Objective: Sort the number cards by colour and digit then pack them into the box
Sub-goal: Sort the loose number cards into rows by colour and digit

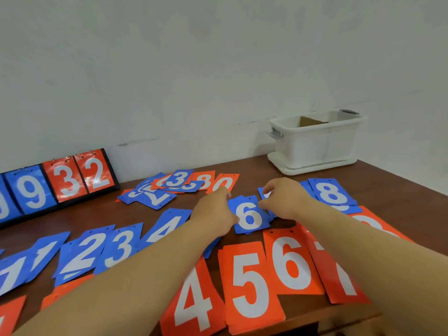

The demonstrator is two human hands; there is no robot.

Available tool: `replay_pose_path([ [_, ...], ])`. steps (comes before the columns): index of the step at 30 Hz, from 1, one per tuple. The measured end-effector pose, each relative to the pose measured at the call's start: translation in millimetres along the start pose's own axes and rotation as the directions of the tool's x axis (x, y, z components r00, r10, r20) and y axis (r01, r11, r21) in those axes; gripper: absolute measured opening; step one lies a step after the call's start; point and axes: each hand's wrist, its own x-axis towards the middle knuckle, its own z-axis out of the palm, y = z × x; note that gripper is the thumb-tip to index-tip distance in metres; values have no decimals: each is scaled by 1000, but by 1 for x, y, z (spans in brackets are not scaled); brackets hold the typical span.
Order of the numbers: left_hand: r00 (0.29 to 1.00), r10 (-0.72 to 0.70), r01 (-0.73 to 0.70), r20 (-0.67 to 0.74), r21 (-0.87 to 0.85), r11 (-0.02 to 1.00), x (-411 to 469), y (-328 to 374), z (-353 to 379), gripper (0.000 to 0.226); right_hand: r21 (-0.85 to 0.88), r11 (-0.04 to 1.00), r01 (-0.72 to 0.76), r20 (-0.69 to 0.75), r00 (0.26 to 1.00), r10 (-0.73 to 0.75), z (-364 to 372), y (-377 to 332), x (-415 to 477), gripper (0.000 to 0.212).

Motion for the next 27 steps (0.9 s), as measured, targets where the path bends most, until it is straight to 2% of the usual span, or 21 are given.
replay_pose_path([
  [4, 999, -51, 51, -9, -42, 998, -11, -23, -20, 61, 43, 999, 28, 18, 999, -29, 0, -9, -8, 40],
  [16, 968, -240, 235, -79, -65, 970, -53, -132, -84, 52, -29, 994, 102, 109, 989, -98, 14, -83, -12, 44],
  [21, 958, -285, 281, -42, -73, 957, -36, -168, -93, 58, -29, 996, 84, 142, 987, -79, 30, -98, 19, 53],
  [27, 951, -310, 310, 13, -13, 951, 17, -201, -84, 74, -175, 983, 63, 261, 965, -15, 55, -95, 81, 58],
])
